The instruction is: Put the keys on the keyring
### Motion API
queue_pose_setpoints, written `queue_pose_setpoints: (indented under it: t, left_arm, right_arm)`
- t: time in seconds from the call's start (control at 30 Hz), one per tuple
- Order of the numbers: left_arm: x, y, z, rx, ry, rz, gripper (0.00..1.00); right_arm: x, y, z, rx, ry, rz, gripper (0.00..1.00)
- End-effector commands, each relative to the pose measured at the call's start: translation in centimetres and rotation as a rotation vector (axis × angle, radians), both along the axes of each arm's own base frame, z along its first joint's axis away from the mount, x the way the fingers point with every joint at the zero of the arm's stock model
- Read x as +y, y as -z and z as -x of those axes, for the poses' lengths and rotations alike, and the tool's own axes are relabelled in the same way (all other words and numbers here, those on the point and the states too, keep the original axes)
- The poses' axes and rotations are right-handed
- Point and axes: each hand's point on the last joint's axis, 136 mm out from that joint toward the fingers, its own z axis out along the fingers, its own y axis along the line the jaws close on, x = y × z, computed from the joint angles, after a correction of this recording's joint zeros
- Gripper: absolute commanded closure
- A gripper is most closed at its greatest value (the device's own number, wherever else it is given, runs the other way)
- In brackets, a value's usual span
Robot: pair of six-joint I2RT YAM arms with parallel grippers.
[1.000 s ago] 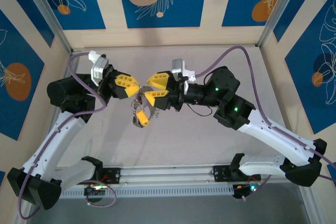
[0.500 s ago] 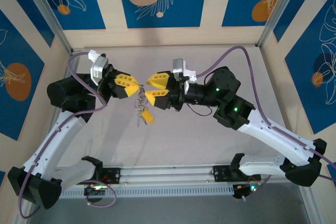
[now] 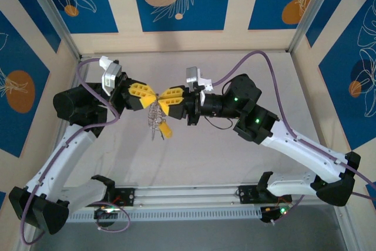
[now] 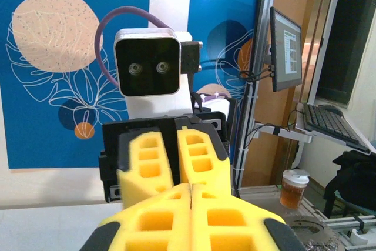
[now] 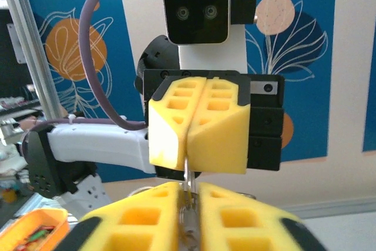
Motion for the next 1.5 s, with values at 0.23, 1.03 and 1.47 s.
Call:
queue_pose_setpoints:
  t: [0.23,1.03,1.47]
  left_arm:
    - [0.1,-0.4,0.6,-0.037,-0.023,-0.011,1.00]
    - [1.0,6.9,-3.4,-0.050,-0.425,-0.506,0.71]
    - [-0.5,5.9,-2.5,-0.083,-0.330,-0.451,0.72]
  right_arm:
    - [-0.4,-0.5,-0.7,-0.119,0.113,0.102,1.00]
    - [-1.9,3.2,-4.1,-0.363,0.211,0.723,1.00]
    - [-1.1,4.3,-3.2,-0.368,0.073,0.822,1.00]
